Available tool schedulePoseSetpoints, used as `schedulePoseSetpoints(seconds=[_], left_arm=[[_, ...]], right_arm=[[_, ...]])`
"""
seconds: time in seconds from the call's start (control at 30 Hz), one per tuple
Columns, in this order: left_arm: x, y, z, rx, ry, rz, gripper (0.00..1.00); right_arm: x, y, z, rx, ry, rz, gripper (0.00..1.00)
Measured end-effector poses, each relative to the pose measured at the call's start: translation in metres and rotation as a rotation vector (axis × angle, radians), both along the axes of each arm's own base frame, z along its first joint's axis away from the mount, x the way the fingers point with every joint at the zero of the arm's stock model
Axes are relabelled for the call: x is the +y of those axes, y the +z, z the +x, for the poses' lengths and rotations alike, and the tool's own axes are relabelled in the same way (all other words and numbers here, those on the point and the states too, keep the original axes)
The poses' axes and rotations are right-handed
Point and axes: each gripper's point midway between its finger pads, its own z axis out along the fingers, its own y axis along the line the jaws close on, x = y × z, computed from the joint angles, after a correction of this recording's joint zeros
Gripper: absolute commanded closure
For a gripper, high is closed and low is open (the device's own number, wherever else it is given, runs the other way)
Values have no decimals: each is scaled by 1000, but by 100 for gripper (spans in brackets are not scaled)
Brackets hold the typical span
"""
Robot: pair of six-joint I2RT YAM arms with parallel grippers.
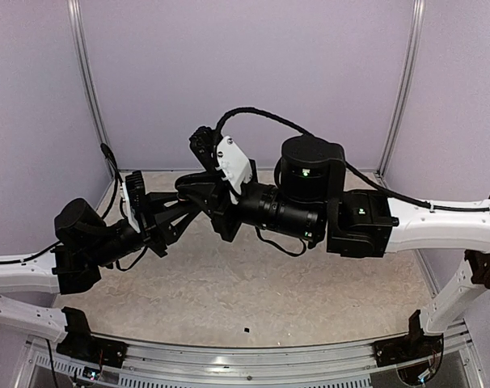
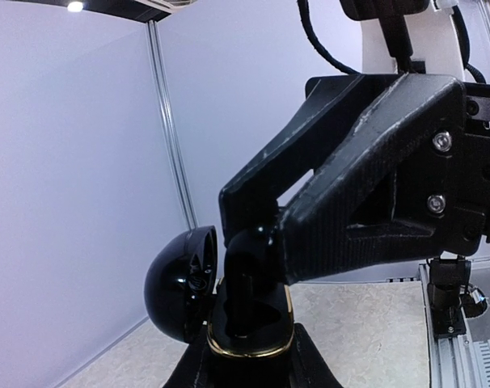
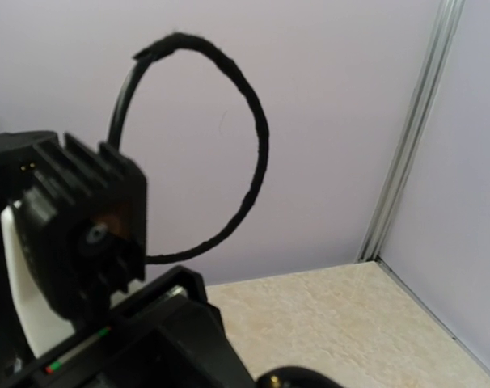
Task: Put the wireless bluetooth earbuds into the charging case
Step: Insert the left earbud into the left side groove of the charging case.
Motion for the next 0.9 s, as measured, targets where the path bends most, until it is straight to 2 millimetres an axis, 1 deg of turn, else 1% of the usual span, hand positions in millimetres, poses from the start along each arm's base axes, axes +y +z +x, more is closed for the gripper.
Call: schedulePoseSetpoints(seconds=[0.27,0.47,0.7,0.9], left_arm=[[0,-3,2,4,12,11,98],[1,-5,5,11,23,16,98],[0,-8,6,21,27,28,98],[0,-9,5,27,18,30,98]], right_arm=[[4,-6,4,35,25,-3,92],[5,-8,7,50,32,-16,88],[4,-11,8,54,30,-29,88],[4,-13,9,57,32,-36,86]])
